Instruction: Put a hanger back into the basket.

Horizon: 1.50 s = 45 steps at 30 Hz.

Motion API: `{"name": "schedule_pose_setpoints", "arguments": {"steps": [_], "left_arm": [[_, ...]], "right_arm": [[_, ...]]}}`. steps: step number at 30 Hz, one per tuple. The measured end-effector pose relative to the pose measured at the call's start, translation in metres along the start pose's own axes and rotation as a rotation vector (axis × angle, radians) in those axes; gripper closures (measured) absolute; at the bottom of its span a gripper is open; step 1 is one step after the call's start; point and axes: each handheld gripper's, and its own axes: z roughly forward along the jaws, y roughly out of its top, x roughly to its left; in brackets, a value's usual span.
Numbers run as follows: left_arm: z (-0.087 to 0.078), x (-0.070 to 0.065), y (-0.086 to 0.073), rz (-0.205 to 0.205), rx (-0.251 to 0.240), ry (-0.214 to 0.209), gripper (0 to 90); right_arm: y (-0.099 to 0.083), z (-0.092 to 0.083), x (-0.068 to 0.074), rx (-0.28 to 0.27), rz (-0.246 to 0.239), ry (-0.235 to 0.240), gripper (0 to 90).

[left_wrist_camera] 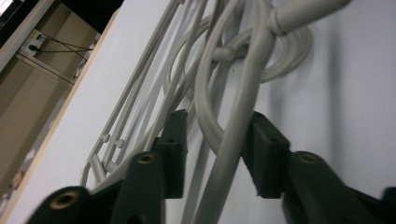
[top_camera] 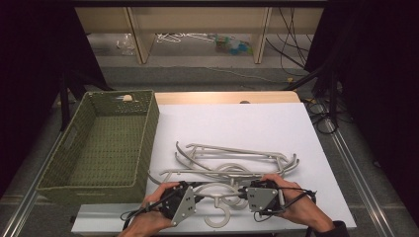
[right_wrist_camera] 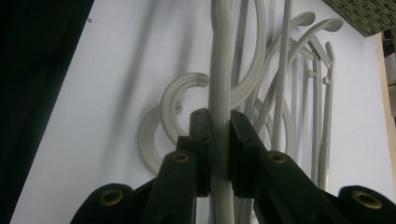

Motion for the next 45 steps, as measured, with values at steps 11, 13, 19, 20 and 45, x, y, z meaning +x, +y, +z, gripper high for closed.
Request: {"name": "schedule_pose_setpoints", "arguments": {"steps": [11,13,19,20,45], "left_arm": [[-0.013,0.001,0.020,0.188,0.048,0.015,76.8],[-0.016,0.003,0.021,0.181,0.042,0.015,77.2],[-0.025,0.014,0.024,0.084,0.015,-0.019,78.5],[-0.023,0.012,0.024,-0.004,-0.027,-0.035,78.6],[-0.053,0.042,0.000,-0.620,-0.050,-0.094,78.7]], "right_arm": [[-0.004,-0.008,-0.004,-0.056,0.048,-0.024,79.8],[-0.005,-0.010,-0.005,-0.063,0.054,-0.017,79.3],[-0.006,-0.015,-0.014,-0.151,0.076,-0.094,75.9],[-0.005,-0.015,-0.012,-0.162,0.125,-0.081,72.4],[-0.022,-0.028,-0.015,-0.323,0.565,-0.277,34.5]]}}
